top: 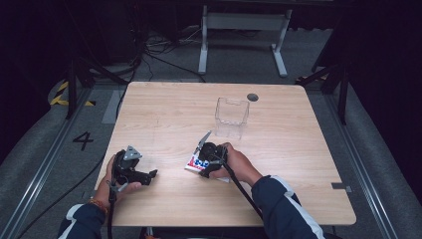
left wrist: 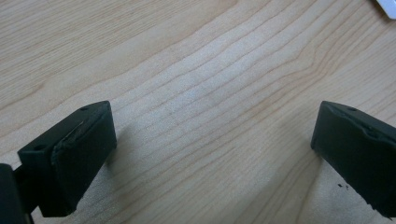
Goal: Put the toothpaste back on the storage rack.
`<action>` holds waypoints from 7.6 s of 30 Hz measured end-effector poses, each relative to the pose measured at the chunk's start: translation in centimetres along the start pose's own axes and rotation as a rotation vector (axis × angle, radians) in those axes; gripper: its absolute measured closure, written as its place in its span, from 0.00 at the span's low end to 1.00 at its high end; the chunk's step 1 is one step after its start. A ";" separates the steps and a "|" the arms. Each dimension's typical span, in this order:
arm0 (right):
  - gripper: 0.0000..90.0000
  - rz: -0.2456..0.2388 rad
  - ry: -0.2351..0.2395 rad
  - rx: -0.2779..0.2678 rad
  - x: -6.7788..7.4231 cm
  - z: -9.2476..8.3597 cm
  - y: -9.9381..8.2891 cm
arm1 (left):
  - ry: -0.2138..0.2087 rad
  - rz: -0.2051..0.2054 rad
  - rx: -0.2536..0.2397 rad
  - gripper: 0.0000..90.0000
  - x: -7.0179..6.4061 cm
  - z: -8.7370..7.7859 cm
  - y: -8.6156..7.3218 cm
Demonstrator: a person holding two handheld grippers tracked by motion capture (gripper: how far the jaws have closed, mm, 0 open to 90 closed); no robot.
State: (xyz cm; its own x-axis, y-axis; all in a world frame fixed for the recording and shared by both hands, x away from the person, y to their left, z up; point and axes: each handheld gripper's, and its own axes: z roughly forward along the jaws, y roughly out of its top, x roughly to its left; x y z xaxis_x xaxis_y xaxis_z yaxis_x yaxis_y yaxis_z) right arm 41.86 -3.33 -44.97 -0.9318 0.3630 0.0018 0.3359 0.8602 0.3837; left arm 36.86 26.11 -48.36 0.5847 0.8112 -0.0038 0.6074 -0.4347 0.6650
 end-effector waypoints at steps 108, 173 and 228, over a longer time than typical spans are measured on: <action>0.77 0.137 -0.277 -0.695 -8.3 -17.6 -5.2 | 0.000 0.003 0.001 0.01 0.0 0.0 0.0; 0.78 0.255 -0.246 -0.553 -14.8 -8.9 -5.2 | -0.002 0.001 0.000 0.01 0.0 0.0 0.0; 0.77 0.237 -0.240 -0.490 -13.8 -8.8 -5.1 | -0.001 0.002 0.002 0.01 0.0 0.0 0.0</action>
State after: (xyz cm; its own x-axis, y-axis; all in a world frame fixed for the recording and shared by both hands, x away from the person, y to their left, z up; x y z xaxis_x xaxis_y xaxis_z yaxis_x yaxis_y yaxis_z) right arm 51.77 -15.91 -38.82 -0.7629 0.6447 -0.0478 0.3749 0.5015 0.7797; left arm 36.82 26.15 -48.33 0.5868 0.8097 -0.0031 0.6070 -0.4373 0.6636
